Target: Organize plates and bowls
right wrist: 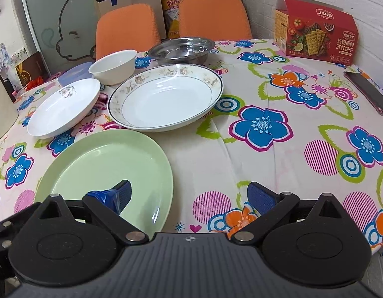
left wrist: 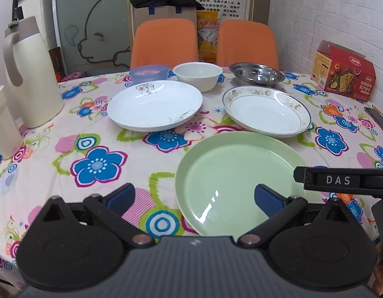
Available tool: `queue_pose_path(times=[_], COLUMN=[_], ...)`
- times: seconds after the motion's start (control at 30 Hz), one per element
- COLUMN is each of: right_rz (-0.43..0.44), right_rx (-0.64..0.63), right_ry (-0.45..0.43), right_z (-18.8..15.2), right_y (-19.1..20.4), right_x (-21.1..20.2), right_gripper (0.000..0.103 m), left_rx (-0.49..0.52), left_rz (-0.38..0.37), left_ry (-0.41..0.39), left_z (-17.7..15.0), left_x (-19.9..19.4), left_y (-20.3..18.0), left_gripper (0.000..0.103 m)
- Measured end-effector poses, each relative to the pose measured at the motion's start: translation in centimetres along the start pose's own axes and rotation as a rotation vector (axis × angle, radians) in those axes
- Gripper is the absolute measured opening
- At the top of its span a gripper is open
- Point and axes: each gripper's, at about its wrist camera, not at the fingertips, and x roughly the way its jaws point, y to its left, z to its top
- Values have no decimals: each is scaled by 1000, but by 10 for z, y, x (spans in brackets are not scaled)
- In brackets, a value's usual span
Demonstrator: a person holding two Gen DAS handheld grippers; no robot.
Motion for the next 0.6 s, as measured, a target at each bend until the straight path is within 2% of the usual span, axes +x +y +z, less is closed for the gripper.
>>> queue_pose_path(times=[0.13, 0.3, 0.5, 0.6], right_rz=[1, 17, 31, 50], right_rx=[-19, -77, -119, -141], right_ry=[12, 35, -5, -82], right_z=[0, -3, -5, -16], right_y=[5, 15, 22, 18], right_x=[8, 21, 25, 22], right_gripper=[87, 88, 89, 90], left_rx=[-17, -40, -49, -23], left_rz=[5, -6, -35, -40], left_ry=[13, 66, 126, 144], left_z=[4, 10, 15, 14], left_x=[9, 32, 56, 62], left_y=[9, 21, 28, 27], left_gripper=[101, 101, 101, 101])
